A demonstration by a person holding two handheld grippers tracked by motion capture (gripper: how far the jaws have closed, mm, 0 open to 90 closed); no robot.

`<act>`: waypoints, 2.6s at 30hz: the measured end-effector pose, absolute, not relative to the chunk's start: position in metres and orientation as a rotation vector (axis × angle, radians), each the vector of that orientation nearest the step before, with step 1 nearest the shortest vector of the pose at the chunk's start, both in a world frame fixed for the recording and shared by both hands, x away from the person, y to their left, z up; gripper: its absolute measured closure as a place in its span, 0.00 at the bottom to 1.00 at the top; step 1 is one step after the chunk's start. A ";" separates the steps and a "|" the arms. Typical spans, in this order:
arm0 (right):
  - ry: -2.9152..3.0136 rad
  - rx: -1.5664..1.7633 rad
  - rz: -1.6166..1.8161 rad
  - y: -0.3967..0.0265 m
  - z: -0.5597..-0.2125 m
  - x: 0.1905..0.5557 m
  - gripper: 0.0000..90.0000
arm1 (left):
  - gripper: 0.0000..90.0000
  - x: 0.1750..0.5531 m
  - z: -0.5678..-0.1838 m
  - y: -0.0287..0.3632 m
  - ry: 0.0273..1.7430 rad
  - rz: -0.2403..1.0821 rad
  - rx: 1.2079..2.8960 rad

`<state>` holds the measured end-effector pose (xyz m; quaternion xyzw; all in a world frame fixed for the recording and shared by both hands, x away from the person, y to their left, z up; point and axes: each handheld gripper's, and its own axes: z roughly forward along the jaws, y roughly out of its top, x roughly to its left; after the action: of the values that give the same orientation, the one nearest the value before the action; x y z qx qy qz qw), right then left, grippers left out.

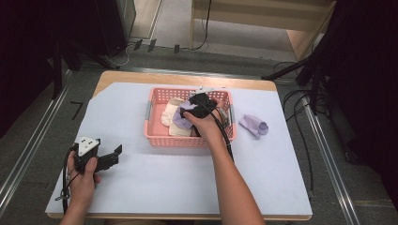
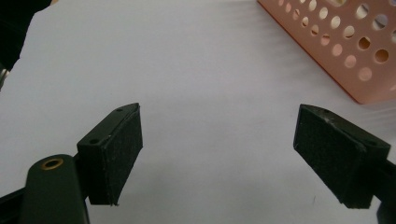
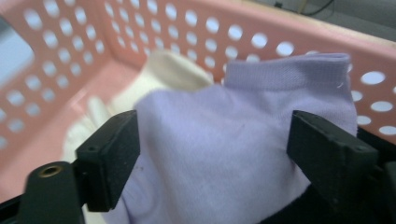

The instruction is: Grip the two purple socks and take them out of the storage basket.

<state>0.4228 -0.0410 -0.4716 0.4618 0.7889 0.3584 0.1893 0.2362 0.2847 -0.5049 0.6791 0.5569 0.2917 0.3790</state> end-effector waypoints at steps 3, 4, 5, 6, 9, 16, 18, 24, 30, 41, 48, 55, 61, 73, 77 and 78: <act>2.236 1.222 0.919 -0.033 -0.474 0.421 0.35 | 0.18 0.236 -0.505 0.285 1.420 0.746 1.738; 2.241 1.219 0.910 -0.033 -0.474 0.421 0.43 | 0.18 0.236 -0.505 0.285 1.420 0.747 1.737; 2.241 1.227 0.903 -0.033 -0.475 0.422 0.52 | 0.18 0.236 -0.505 0.285 1.423 0.746 1.735; 2.243 1.262 0.896 -0.034 -0.475 0.422 0.60 | 0.18 0.236 -0.505 0.285 1.423 0.746 1.734; 2.236 1.278 0.940 -0.037 -0.472 0.423 0.79 | 0.18 0.236 -0.505 0.285 1.422 0.746 1.732; 2.078 1.235 1.171 -0.044 -0.457 0.412 0.89 | 0.18 0.236 -0.505 0.285 1.422 0.745 1.732; 2.027 1.240 1.254 -0.049 -0.454 0.409 0.90 | 0.18 0.236 -0.505 0.285 1.422 0.744 1.731; 1.892 1.211 1.375 -0.059 -0.447 0.403 0.91 | 0.18 0.237 -0.505 0.285 1.426 0.743 1.730; 1.769 1.136 1.450 -0.074 -0.439 0.399 0.93 | 0.18 0.237 -0.505 0.285 1.425 0.742 1.728; 1.608 1.070 1.443 -0.116 -0.423 0.389 0.93 | 0.18 0.237 -0.505 0.285 1.425 0.741 1.729; 1.510 1.129 1.407 -0.161 -0.426 0.385 0.93 | 0.18 0.237 -0.505 0.285 1.426 0.742 1.729; 1.440 1.197 1.349 -0.208 -0.436 0.376 0.93 | 0.18 0.236 -0.505 0.285 1.428 0.747 1.729; 1.427 1.290 1.270 -0.243 -0.454 0.367 0.93 | 0.18 0.236 -0.505 0.285 1.423 0.747 1.739; 1.566 1.522 1.178 -0.264 -0.502 0.362 0.56 | 0.18 0.237 -0.505 0.286 1.428 0.747 1.729; 1.601 1.529 1.193 -0.269 -0.498 0.353 0.43 | 0.18 0.236 -0.505 0.286 1.429 0.747 1.731; 1.619 1.523 1.194 -0.272 -0.498 0.349 0.39 | 0.18 0.236 -0.505 0.286 1.429 0.747 1.731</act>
<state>0.3488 -0.2716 -0.4981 0.5749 0.6112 0.4508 0.3045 0.2362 0.2859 -0.5047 0.6773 0.5591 0.2923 0.3784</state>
